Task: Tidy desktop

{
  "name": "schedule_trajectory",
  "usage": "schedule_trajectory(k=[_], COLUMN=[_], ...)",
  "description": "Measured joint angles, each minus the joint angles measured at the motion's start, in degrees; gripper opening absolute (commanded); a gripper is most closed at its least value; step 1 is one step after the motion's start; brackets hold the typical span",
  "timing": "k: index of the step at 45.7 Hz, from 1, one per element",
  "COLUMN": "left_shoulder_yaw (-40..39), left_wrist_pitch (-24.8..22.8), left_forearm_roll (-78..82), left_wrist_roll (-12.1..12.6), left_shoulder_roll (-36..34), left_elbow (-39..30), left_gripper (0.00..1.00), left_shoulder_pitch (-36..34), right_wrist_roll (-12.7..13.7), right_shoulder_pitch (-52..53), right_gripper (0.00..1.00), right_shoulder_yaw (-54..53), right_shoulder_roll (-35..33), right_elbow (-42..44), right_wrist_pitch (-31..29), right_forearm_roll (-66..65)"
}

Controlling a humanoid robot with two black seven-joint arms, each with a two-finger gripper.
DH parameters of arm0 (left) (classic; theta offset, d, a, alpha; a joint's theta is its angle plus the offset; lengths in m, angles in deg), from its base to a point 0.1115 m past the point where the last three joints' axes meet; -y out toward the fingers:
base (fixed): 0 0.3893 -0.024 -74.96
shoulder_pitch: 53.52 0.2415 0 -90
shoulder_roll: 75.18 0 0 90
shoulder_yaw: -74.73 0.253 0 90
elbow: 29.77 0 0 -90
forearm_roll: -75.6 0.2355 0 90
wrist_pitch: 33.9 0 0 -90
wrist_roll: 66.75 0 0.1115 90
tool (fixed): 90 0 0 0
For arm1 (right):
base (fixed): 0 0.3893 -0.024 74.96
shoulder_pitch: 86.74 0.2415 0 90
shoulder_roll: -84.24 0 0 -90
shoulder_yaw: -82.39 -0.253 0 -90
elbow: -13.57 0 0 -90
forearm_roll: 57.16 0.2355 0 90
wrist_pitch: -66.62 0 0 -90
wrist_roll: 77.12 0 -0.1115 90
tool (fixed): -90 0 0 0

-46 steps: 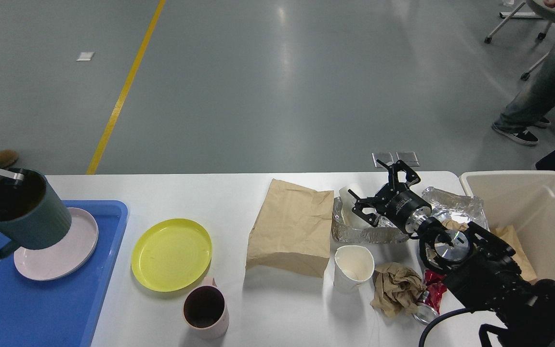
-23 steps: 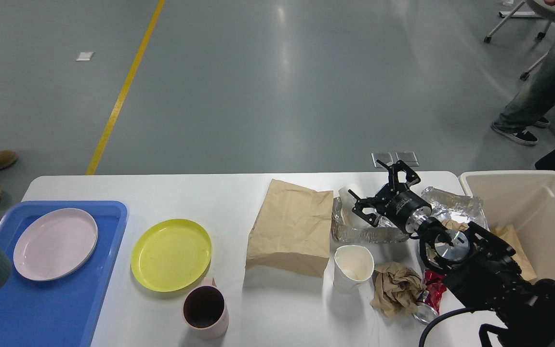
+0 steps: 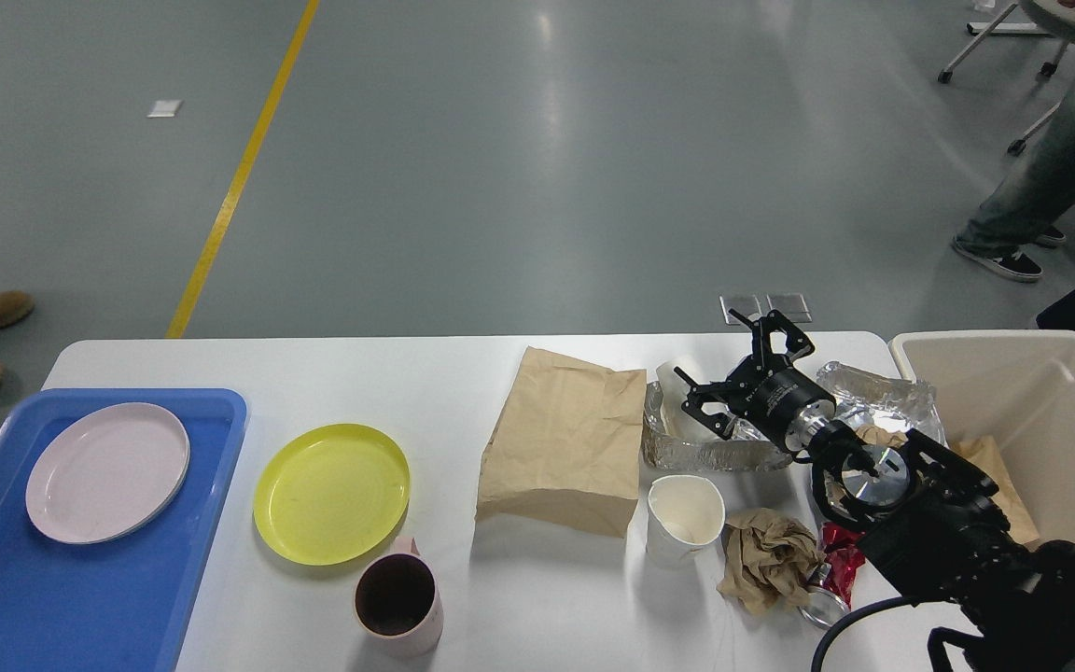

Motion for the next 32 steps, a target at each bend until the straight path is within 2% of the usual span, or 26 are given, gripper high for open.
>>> schedule_trajectory(k=[7,16,32], left_shoulder_yaw=[-7.5,-11.7,-20.0], left_wrist_pitch=[0.0,0.6,1.2], left_forearm_roll=[0.3,0.4,0.4], left_wrist_roll=[0.6,1.0,1.2], left_shoulder_roll=[0.6,1.5,7.2], left_elbow=[6.2,10.6,23.6], left_gripper=[0.0,0.0,0.0], left_shoulder_pitch=[10.0,16.5,29.9], right_wrist_roll=[0.0,0.0,0.0], right_shoulder_pitch=[0.0,0.0,0.0], right_gripper=[1.0,1.0,1.0], right_shoulder_yaw=[0.0,0.0,0.0], right_shoulder_roll=[0.0,0.0,0.0], right_elbow=[0.0,0.0,0.0], right_wrist_pitch=[0.0,0.0,0.0], right_forearm_roll=[0.0,0.0,0.0])
